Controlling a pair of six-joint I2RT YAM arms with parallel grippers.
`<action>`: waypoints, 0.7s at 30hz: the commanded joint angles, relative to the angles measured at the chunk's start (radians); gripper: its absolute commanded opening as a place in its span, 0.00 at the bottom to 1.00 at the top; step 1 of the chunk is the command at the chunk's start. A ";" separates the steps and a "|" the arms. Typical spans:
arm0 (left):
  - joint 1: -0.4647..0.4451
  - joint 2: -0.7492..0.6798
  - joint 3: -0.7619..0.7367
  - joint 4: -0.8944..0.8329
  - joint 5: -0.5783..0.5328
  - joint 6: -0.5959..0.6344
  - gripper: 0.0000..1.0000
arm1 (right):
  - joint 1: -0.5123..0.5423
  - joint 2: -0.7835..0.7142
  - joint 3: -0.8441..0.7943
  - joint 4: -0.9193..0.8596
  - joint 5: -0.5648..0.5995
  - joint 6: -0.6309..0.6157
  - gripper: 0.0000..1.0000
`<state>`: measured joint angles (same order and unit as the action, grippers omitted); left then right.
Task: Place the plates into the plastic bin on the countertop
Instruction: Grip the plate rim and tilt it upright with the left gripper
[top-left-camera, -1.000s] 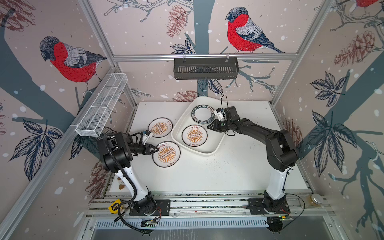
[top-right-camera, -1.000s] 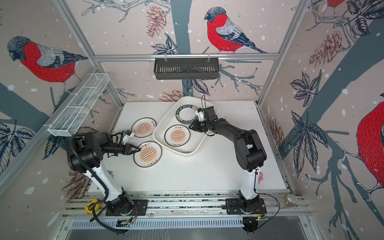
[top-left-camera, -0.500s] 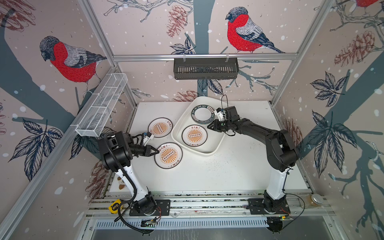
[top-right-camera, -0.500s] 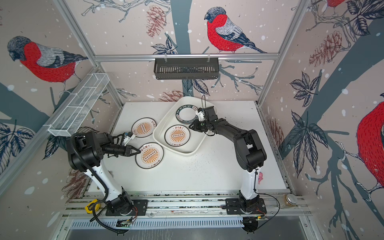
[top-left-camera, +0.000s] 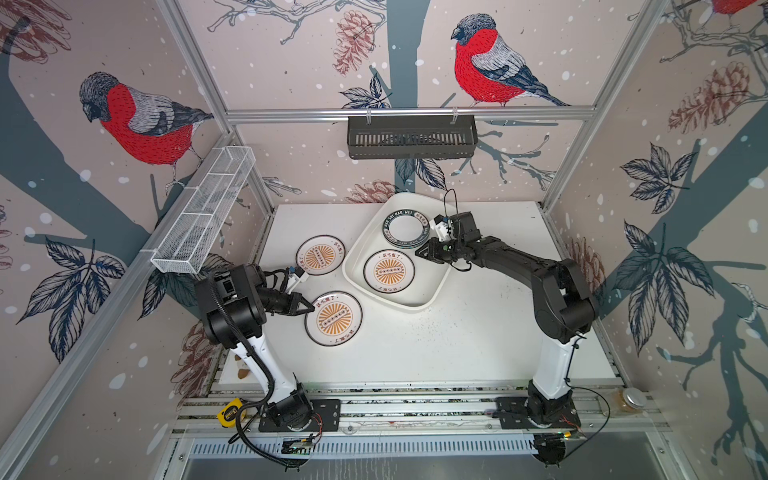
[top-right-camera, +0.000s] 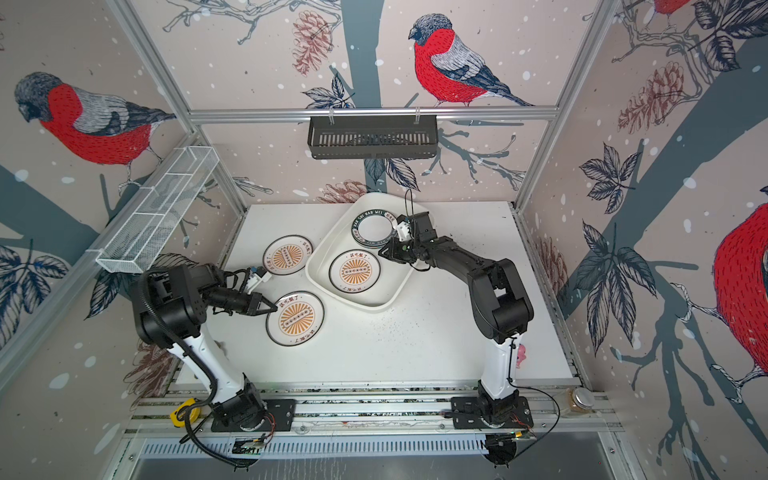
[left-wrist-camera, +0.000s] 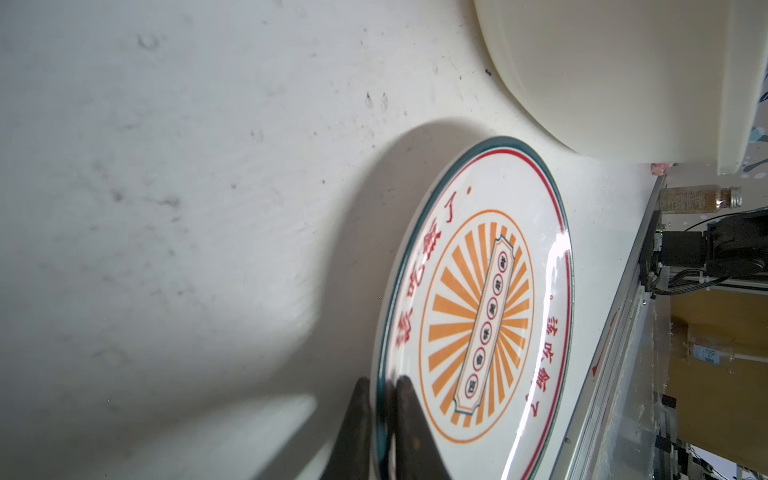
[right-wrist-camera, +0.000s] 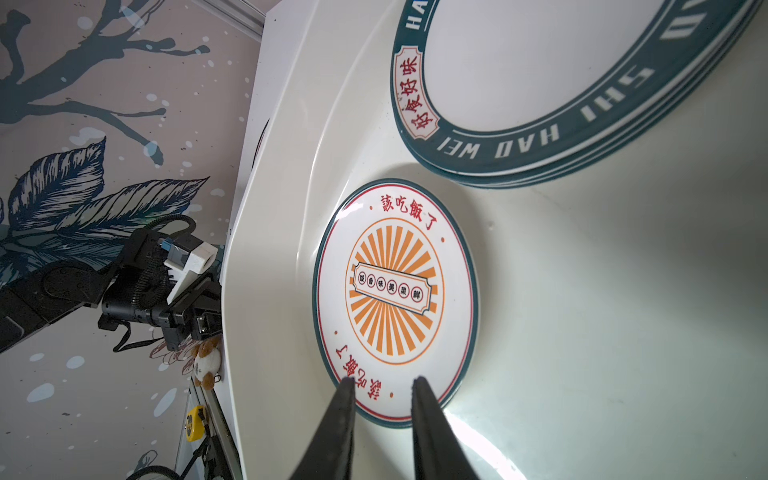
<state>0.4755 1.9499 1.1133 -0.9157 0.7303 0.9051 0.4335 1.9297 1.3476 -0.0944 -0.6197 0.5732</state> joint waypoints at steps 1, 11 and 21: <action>0.002 -0.016 0.022 -0.029 -0.043 0.034 0.05 | -0.001 0.003 0.006 0.041 -0.020 0.008 0.26; 0.002 -0.084 0.080 -0.105 0.001 0.033 0.00 | -0.003 -0.001 0.010 0.045 -0.031 0.001 0.26; 0.002 -0.142 0.146 -0.155 0.030 0.012 0.00 | -0.002 -0.011 0.016 0.054 -0.061 -0.023 0.27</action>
<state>0.4759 1.8233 1.2423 -1.0237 0.7330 0.9085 0.4316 1.9289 1.3540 -0.0696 -0.6567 0.5720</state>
